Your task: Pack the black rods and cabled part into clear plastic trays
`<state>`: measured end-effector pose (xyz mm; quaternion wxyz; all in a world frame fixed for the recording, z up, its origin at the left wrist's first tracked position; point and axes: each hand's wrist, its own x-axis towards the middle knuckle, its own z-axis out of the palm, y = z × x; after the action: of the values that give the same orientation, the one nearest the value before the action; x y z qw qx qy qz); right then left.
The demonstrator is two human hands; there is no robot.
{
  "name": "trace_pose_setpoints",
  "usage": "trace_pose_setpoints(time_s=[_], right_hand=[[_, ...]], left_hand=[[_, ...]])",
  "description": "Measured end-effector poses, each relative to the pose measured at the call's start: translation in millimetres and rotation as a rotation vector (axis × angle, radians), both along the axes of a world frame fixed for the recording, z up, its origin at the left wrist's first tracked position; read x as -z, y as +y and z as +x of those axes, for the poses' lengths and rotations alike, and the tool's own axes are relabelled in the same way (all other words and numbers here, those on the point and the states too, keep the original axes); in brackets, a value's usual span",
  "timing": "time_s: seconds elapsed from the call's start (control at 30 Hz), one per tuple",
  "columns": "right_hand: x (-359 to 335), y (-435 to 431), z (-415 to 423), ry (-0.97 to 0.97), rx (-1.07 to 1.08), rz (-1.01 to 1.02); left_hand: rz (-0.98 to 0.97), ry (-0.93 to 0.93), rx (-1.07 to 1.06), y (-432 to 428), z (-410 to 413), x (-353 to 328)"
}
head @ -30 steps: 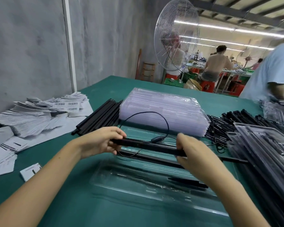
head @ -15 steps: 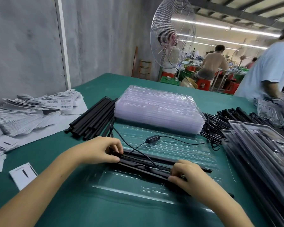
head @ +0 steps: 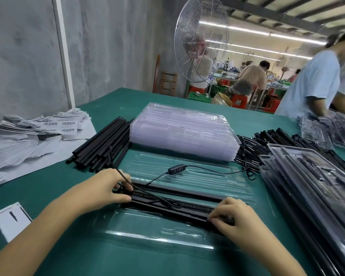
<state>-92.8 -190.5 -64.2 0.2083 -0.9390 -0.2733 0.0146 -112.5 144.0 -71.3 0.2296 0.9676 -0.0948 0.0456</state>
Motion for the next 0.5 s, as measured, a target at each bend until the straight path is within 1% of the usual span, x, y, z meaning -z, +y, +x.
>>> trace_pose_setpoints(time_s=[0.13,0.23,0.4,0.5], right_hand=[[-10.3,-24.8,-3.3,0.058,0.110,-0.108],[-14.2,-46.7,-9.5,0.060,0.232,-0.224],[-9.2,-68.8,-18.8,0.046,0.365,-0.181],[-4.9,-68.7,-19.5,0.025,0.395,-0.078]], left_hand=[[-0.005,0.021,-0.004,-0.4,-0.4,-2.5],[-0.030,0.024,-0.009,0.8,-0.7,-0.8],[-0.068,-0.008,0.017,3.2,-0.7,1.2],[-0.106,-0.020,0.029,5.5,-1.3,4.2]])
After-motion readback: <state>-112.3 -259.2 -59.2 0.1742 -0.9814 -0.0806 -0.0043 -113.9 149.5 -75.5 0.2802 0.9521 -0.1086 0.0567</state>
